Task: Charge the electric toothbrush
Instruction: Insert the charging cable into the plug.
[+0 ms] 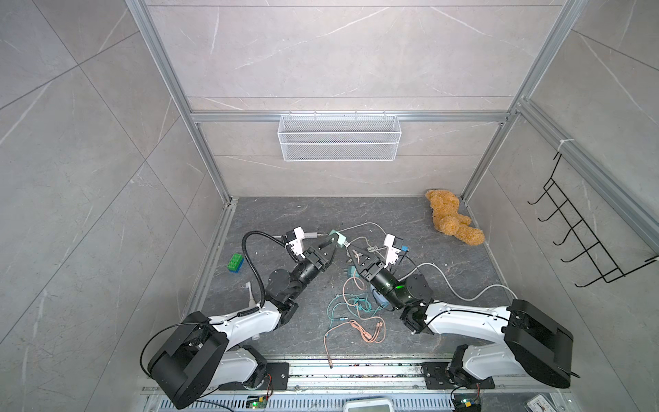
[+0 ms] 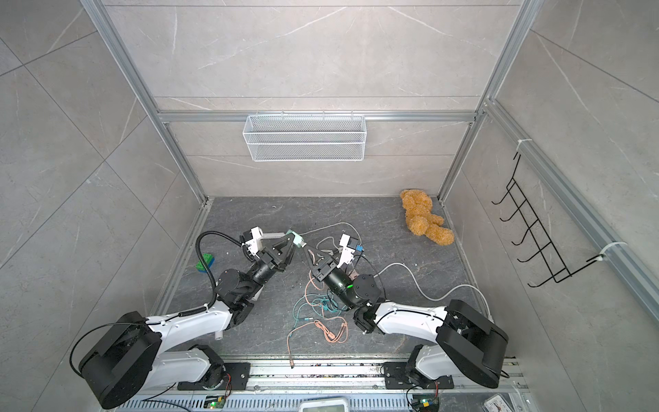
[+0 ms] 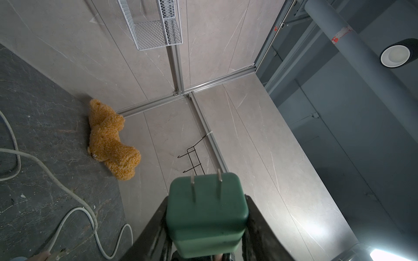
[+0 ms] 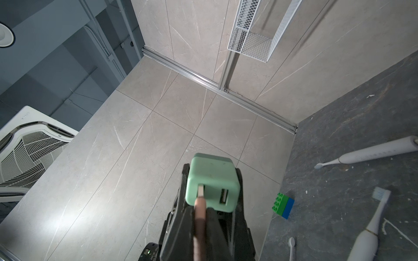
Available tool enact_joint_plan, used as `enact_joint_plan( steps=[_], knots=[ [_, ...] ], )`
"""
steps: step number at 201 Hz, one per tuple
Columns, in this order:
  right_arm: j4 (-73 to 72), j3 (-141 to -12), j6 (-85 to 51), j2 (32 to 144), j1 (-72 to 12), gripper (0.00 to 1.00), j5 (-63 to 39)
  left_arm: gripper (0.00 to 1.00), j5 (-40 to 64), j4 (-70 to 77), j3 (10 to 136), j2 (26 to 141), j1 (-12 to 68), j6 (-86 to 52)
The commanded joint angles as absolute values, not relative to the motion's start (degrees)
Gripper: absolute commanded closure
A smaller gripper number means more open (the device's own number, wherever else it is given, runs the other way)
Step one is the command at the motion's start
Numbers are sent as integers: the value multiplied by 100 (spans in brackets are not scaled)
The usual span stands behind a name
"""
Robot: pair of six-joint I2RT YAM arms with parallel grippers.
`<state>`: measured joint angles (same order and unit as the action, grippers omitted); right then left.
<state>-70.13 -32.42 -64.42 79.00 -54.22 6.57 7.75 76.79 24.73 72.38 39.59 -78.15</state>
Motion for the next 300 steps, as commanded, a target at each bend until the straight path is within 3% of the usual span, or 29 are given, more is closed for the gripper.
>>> enact_joint_plan(
  steps=[1, 140, 239, 300],
  knots=[
    [-6413, -3558, -6617, 7825, -5376, 100, 340, 100, 1503, 8098, 2527, 7068, 4140, -7450],
    [-5166, -3747, -6680, 7300, -5041, 100, -697, 100, 1808, 8101, 2468, 6965, 4157, -7130],
    [-4239, -3663, -6334, 6702, -4887, 100, -904, 100, 1856, 8059, 2406, 6899, 4142, -7057],
    [-5723, -3630, -6739, 7633, -4898, 100, -1015, 100, 1775, 8099, 2573, 7141, 4425, -7116]
  ],
)
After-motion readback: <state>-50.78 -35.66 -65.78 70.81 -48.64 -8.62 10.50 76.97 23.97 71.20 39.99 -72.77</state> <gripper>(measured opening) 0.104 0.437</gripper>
